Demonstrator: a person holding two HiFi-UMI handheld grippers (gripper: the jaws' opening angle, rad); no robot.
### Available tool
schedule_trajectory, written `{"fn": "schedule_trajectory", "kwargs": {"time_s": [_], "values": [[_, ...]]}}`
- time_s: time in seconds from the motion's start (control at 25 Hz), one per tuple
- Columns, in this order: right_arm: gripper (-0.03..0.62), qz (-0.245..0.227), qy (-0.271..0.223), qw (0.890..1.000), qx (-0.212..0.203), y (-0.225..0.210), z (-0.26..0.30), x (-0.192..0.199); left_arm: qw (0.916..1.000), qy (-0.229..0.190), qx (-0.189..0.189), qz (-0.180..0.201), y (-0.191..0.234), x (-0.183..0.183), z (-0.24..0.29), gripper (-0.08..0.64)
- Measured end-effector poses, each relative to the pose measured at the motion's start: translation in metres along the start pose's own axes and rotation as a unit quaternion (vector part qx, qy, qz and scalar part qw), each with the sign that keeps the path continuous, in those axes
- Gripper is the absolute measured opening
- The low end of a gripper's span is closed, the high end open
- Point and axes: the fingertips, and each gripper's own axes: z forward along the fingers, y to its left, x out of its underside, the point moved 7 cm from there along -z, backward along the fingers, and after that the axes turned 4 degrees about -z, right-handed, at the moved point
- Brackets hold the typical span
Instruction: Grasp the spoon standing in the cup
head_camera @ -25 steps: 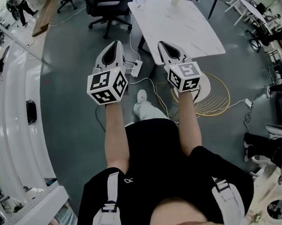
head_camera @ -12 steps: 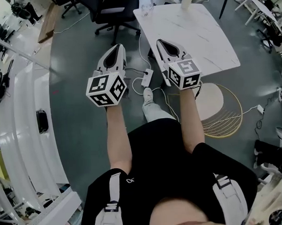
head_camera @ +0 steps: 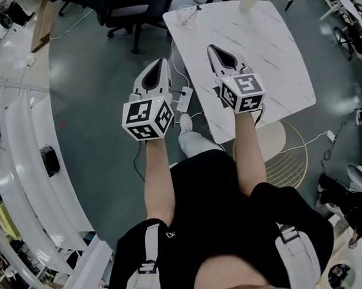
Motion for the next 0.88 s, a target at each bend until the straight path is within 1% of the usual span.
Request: {"fn": "schedule_trajectory", "kwargs": {"time_s": [0.12, 0.24, 0.4, 0.48, 0.64, 0.8, 0.88], "values": [[0.006, 0.016, 0.020, 1.000, 0.008, -0.029, 0.025, 0.016, 0.9994, 0.029, -0.007, 0.016, 0.002, 0.010, 0.037, 0.015], [0.006, 0.032, 0.043, 0.998, 0.019, -0.052, 0.053, 0.037, 0.9984, 0.054, -0.010, 0.012, 0.012, 0.022, 0.067, 0.015], [0.006, 0.054, 0.055, 0.997, 0.009, -0.050, 0.077, 0.059, 0.9960, 0.085, -0.028, 0.001, 0.036, 0.035, 0.082, 0.015], [0.006, 0.067, 0.056, 0.996, 0.006, -0.050, 0.079, 0.065, 0.9949, 0.097, -0.028, 0.001, 0.040, 0.038, 0.089, 0.015], [0.006, 0.086, 0.065, 0.994, 0.024, -0.054, 0.080, 0.077, 0.9929, 0.118, -0.010, 0.012, 0.043, 0.041, 0.108, 0.015], [0.006, 0.094, 0.073, 0.992, 0.052, -0.049, 0.091, 0.087, 0.9903, 0.136, 0.024, 0.017, 0.060, 0.046, 0.129, 0.015], [0.006, 0.094, 0.073, 0.990, 0.071, -0.057, 0.091, 0.084, 0.9891, 0.139, 0.044, 0.018, 0.058, 0.046, 0.145, 0.015]]}}
